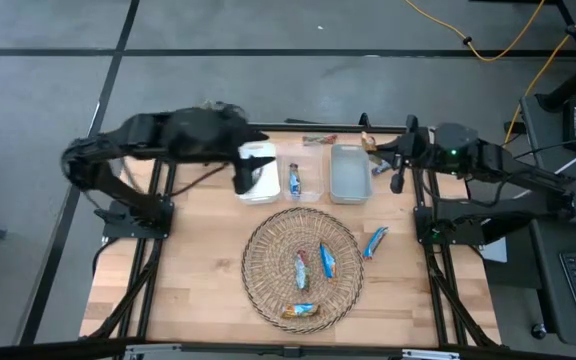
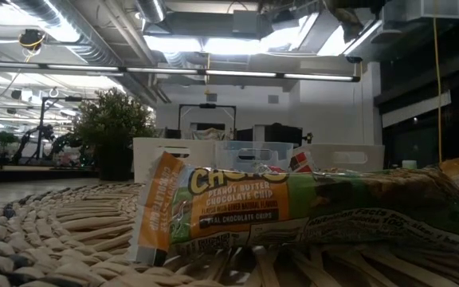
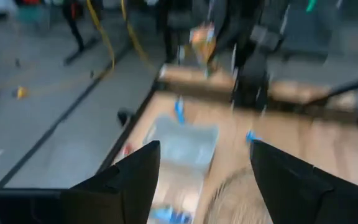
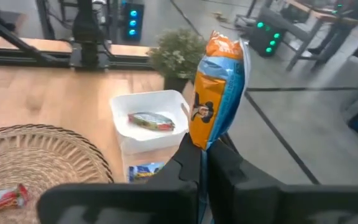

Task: Pick and place Granola Bars by type
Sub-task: Put the middle left yellow granola bar into the gray bin

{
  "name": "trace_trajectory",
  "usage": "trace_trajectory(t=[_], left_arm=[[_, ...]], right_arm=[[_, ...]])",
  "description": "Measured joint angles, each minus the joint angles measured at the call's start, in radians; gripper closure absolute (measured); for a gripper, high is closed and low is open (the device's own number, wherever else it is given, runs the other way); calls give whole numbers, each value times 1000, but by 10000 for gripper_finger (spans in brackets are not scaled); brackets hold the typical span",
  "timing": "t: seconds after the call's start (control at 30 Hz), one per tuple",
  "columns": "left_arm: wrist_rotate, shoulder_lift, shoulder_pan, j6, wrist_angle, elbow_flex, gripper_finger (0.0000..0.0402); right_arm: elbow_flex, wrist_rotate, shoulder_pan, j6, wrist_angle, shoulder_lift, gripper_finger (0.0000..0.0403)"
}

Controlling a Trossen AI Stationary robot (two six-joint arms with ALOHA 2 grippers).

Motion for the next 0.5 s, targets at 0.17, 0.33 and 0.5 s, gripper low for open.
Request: trace_trajectory(t=[0.17,0.33,0.5], left_arm=[[16,-225,-39,18,440,-412,171],[77,-342,-64,35,902,-747,171],[98,-370,-75,38,1057,-865,173]], right_arm=[[-110,1,-39,42,48,-70,390],[-198,-7,-81,98,100,-78,378],[-154,-19,-122,139,94,-17,391]])
